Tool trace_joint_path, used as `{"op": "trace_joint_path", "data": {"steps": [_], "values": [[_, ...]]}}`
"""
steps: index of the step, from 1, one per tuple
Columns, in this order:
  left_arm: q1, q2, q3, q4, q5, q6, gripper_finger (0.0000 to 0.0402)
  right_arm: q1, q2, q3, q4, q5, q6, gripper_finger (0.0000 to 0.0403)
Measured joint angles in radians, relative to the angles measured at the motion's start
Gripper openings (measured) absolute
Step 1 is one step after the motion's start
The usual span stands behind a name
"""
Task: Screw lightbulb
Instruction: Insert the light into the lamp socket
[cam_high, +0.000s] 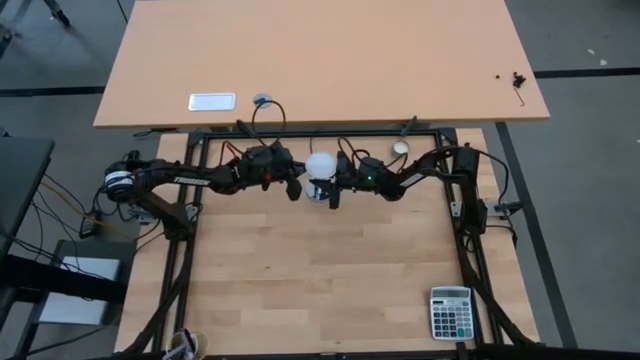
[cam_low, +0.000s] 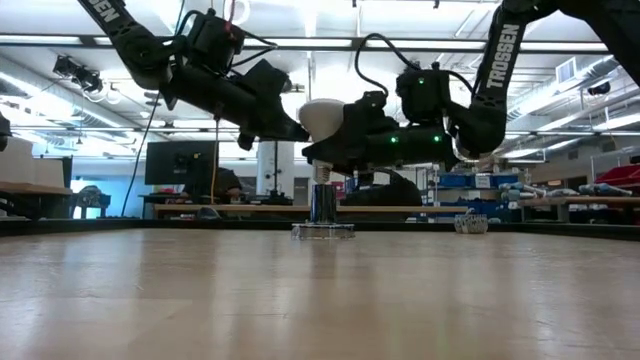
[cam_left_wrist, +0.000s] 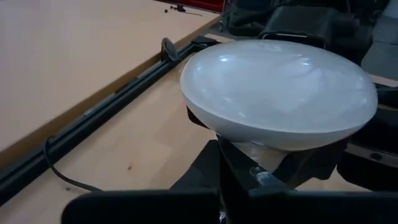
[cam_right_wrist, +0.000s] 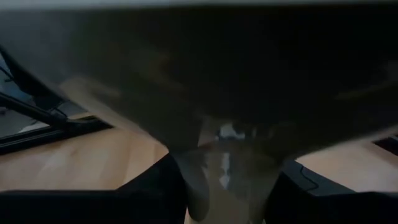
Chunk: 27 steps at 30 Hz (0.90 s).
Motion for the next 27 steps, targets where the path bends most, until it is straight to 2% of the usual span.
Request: {"op": "trace_joint_path", "data": {"steps": [7,12,19,27], "values": [[0.002,0.000,0.001,0.008,0.006,0.022,0.0000,-0.022,-0.062,0.002,-0.112,0.008,-0.055,0.0163],[0.006,0.000,0.001,0.027,0.006,0.022,0.0000,-0.026,-0.064,0.002,-0.115,0.022,-0.138,0.0163],[0.006,0.000,0.001,0.037,0.009,0.025,0.0000,-0.025,-0.064,0.002,-0.114,0.023,-0.166,0.0161],[0.006,0.000,0.002,-0.083,-0.017,0.047,0.0000,-0.020,-0.064,0.001,-0.137,0.025,-0.171,0.0161]]}}
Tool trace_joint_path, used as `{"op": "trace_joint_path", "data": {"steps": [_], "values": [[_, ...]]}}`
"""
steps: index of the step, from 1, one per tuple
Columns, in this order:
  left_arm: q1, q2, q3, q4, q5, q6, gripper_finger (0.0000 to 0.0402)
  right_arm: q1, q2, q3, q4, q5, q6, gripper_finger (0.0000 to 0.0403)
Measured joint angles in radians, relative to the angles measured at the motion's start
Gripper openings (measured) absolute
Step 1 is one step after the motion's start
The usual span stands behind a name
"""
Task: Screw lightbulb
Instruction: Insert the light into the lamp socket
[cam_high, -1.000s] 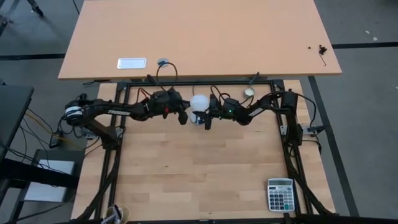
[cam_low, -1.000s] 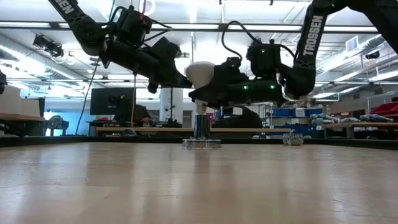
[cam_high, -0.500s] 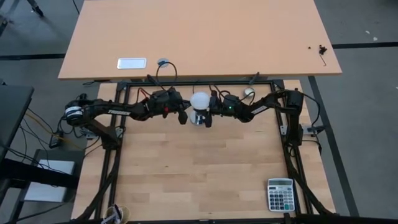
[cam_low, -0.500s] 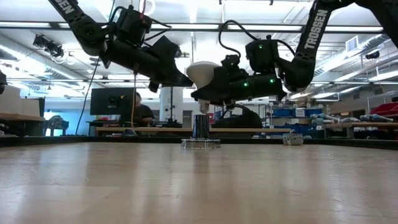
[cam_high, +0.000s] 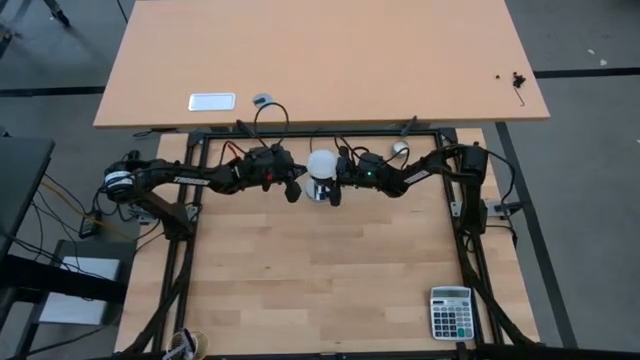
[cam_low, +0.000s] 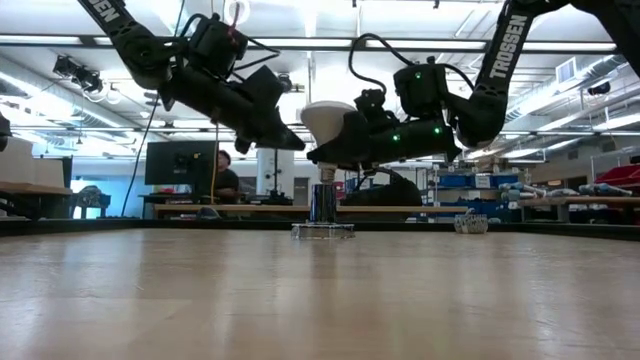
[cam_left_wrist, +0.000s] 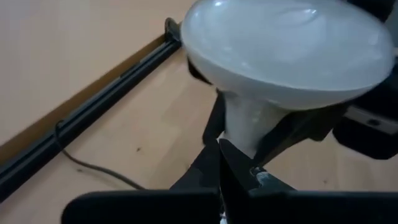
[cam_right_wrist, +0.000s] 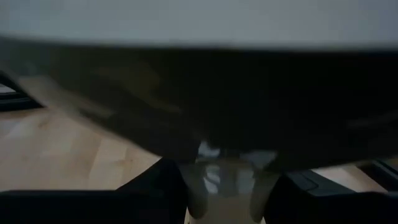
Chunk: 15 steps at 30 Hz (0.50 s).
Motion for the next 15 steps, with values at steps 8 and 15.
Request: {"op": "trace_joint_path", "data": {"steps": [8,15], "values": [[0.020,-0.017,-0.009,-0.013,-0.027,0.004,0.0000,0.002,0.000,0.000,0.000,0.019,-0.007,0.0160],[0.069,-0.088,-0.135,0.164,0.038,-0.057,0.0000,0.002,0.000,0.000,-0.007,0.019,-0.011,0.0160]]}}
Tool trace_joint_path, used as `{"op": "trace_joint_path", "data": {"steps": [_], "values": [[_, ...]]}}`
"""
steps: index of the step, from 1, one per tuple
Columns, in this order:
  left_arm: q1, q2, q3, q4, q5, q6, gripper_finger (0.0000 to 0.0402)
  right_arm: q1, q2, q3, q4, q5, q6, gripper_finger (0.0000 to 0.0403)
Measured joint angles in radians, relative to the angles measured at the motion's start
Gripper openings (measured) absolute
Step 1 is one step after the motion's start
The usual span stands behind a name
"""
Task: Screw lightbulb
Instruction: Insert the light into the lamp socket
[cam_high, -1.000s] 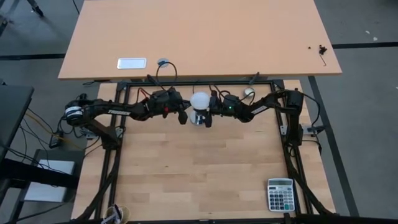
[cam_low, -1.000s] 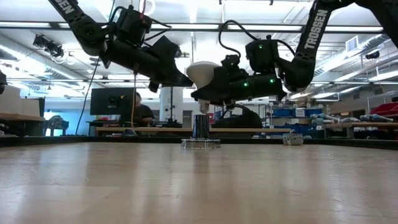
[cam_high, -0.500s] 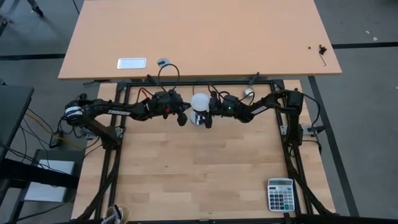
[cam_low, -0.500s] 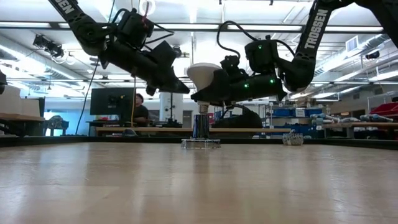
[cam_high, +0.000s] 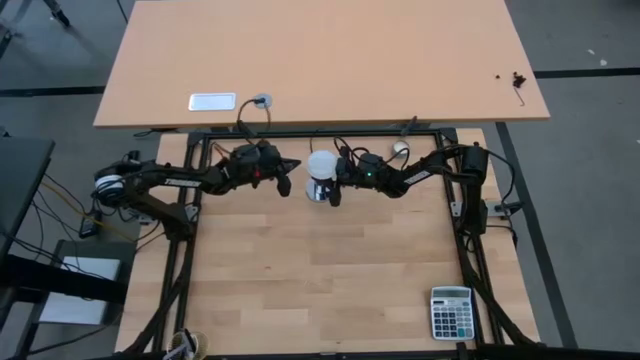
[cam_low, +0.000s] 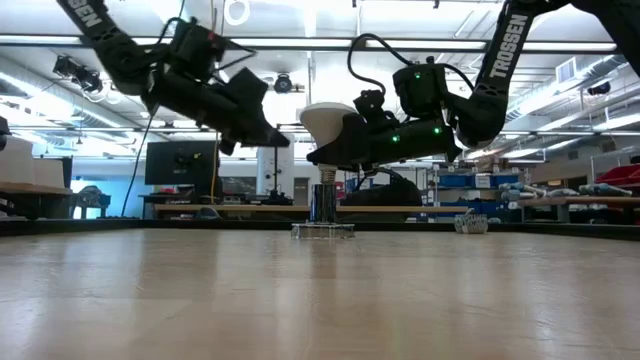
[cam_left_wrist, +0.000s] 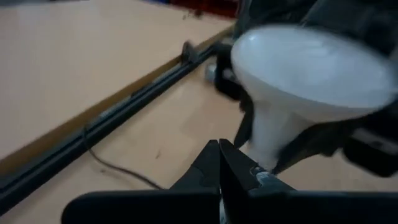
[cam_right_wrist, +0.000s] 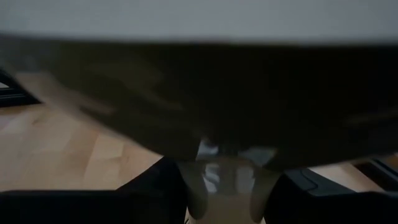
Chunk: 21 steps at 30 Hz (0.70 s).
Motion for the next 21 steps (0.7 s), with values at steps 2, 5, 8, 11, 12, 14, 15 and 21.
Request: {"op": "trace_joint_path", "data": {"steps": [2,5,8,11,12,14,15,21], "values": [[0.008,-0.010,-0.038,0.063,0.026,-0.025,0.0000,0.000,0.000,0.000,0.000,0.000,0.000,0.0160],[0.010,-0.010,-0.060,0.108,0.044,-0.030,0.0000,0.000,0.000,0.000,0.001,0.002,0.000,0.0160],[0.010,-0.010,-0.061,0.119,0.044,-0.028,0.0000,0.000,0.000,0.000,-0.001,0.010,0.000,0.0160],[0.010,-0.010,-0.061,0.146,0.050,-0.027,0.0000,0.000,0.000,0.000,-0.006,0.010,0.000,0.0160],[0.010,-0.010,-0.061,0.156,0.050,-0.026,0.0000,0.000,0.000,0.000,-0.008,0.010,0.000,0.0160],[0.011,-0.018,-0.061,0.159,0.050,-0.023,0.0000,0.000,0.000,0.000,-0.014,0.011,-0.001,0.0160],[0.012,-0.020,-0.057,0.159,0.051,-0.021,0.0000,0.000,0.000,0.000,-0.018,0.011,-0.001,0.0160],[0.026,-0.034,-0.031,0.160,0.059,-0.004,0.0000,0.009,0.000,0.005,-0.026,0.024,-0.004,0.0160]]}}
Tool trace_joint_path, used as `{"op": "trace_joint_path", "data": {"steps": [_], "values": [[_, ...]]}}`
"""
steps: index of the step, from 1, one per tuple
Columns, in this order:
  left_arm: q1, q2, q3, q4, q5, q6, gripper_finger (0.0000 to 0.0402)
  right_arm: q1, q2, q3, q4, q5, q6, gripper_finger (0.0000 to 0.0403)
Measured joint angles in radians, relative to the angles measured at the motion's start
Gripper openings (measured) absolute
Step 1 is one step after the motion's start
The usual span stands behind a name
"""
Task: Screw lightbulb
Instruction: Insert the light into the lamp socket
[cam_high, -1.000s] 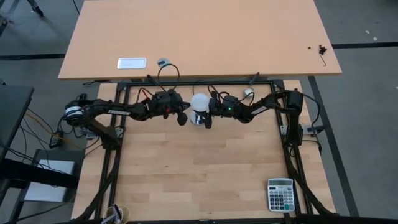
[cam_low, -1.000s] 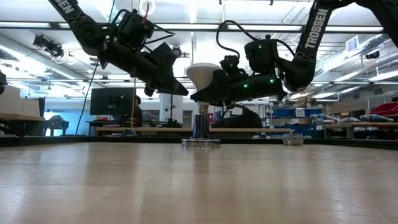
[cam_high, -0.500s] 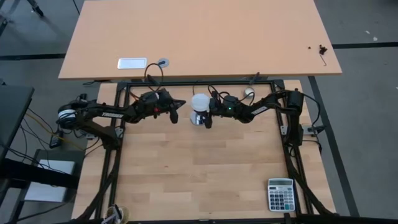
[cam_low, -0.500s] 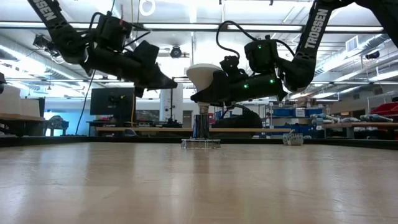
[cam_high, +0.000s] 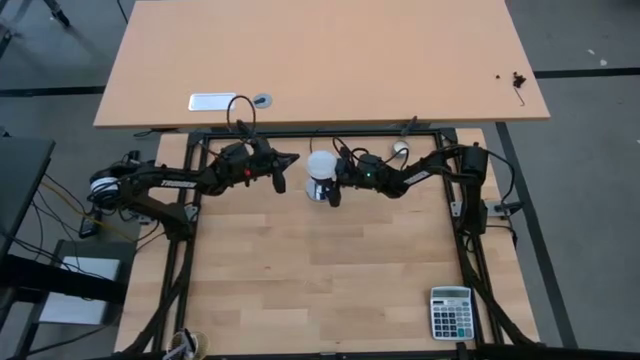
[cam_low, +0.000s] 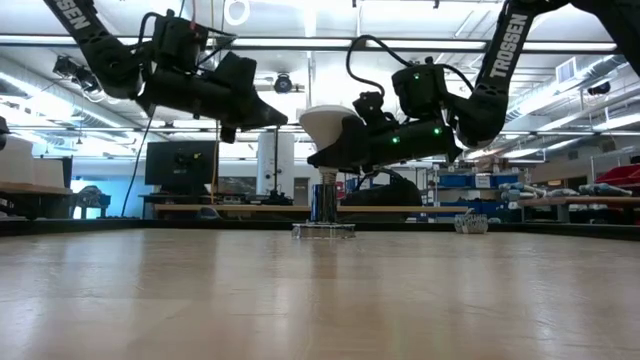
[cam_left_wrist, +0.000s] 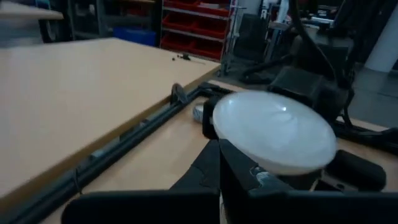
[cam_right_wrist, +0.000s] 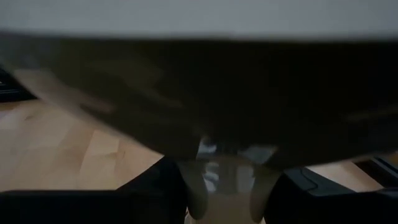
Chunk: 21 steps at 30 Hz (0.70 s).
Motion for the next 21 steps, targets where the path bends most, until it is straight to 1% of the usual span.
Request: {"op": "trace_joint_path", "data": {"steps": [8,16,21], "values": [[0.003,-0.009,0.044,-0.006,0.051,0.011,0.0000,0.013,0.000,0.035,-0.075,0.014,-0.025,0.0160],[0.003,-0.009,0.090,-0.030,0.085,0.029,0.0000,0.012,0.000,0.035,-0.085,0.028,-0.025,0.0160],[-0.001,-0.009,0.137,-0.126,0.094,0.048,0.0000,0.012,0.000,0.035,-0.085,0.029,-0.025,0.0160]]}}
